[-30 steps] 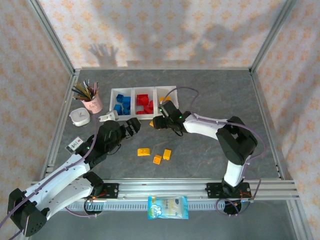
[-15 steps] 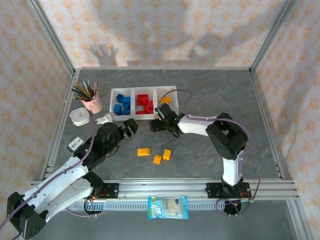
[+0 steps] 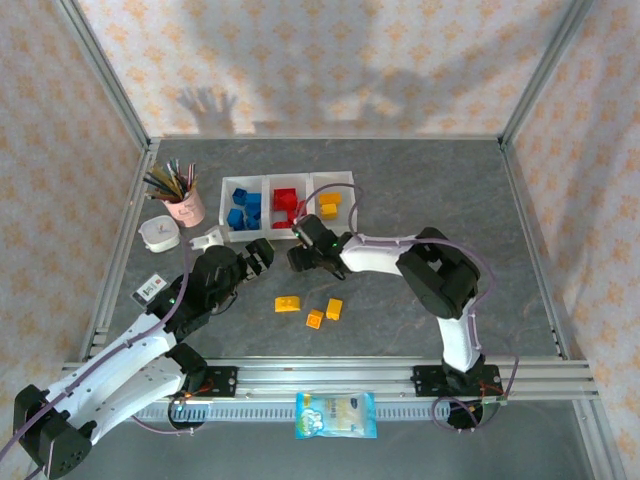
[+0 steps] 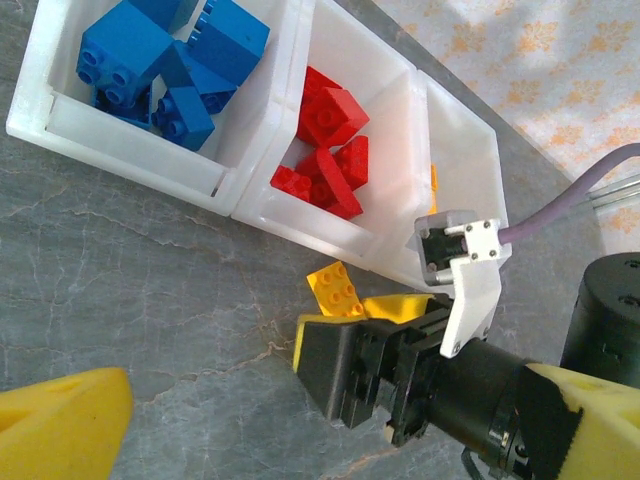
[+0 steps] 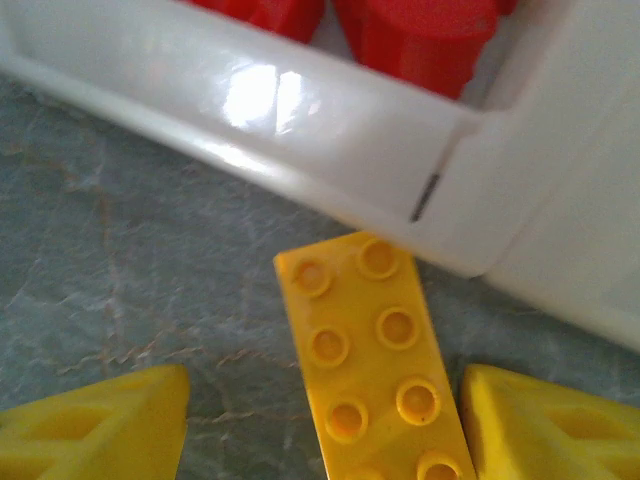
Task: Sort the legos into containers by color
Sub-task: Pick up the lego from the center of the table.
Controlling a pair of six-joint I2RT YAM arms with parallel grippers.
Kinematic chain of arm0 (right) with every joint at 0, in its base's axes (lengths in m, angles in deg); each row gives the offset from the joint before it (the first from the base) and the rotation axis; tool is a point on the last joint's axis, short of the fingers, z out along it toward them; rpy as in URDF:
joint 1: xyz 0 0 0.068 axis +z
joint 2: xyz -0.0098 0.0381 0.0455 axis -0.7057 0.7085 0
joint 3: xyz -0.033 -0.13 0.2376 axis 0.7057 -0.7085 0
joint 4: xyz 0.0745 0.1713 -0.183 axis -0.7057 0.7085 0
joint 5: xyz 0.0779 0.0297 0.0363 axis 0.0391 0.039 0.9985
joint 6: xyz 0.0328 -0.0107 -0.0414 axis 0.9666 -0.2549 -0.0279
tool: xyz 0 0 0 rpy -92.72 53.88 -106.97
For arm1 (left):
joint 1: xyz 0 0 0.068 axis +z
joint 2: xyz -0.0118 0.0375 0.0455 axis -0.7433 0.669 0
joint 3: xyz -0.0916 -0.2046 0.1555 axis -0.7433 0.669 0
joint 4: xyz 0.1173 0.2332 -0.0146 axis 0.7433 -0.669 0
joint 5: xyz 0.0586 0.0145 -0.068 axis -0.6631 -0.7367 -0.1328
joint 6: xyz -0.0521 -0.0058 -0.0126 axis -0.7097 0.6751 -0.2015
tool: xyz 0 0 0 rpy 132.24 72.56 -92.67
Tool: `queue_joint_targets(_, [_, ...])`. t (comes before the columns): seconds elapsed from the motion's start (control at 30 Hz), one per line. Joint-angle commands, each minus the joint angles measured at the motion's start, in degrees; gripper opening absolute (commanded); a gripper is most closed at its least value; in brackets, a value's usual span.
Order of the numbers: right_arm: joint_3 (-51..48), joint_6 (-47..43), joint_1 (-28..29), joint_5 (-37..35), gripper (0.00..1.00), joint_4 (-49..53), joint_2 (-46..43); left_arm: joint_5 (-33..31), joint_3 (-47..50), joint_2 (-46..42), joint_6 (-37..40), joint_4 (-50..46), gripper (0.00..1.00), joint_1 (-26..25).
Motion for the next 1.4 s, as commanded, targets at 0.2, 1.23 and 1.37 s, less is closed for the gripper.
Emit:
queue_joint_targets(0.2, [5.0,3.4,3.7,-12.5,0.61,6.6,4.0,-2.1,-0.5,-1.1,0.1,-1.6,0.99,0.7])
queue_joint_targets(1.23, [0.3,11.8,3.8,-7.8,0.3,8.4,-3.9,-1.7,-1.3,-2.1,0.6,-2.1,0.99,0.8])
queue_joint_targets(1.37, [-2.0,12.3,3.7,-7.1,0.3,9.8,-9.3,0.1,-1.7,-0.6,1.4,-0.3,0.99,0.8])
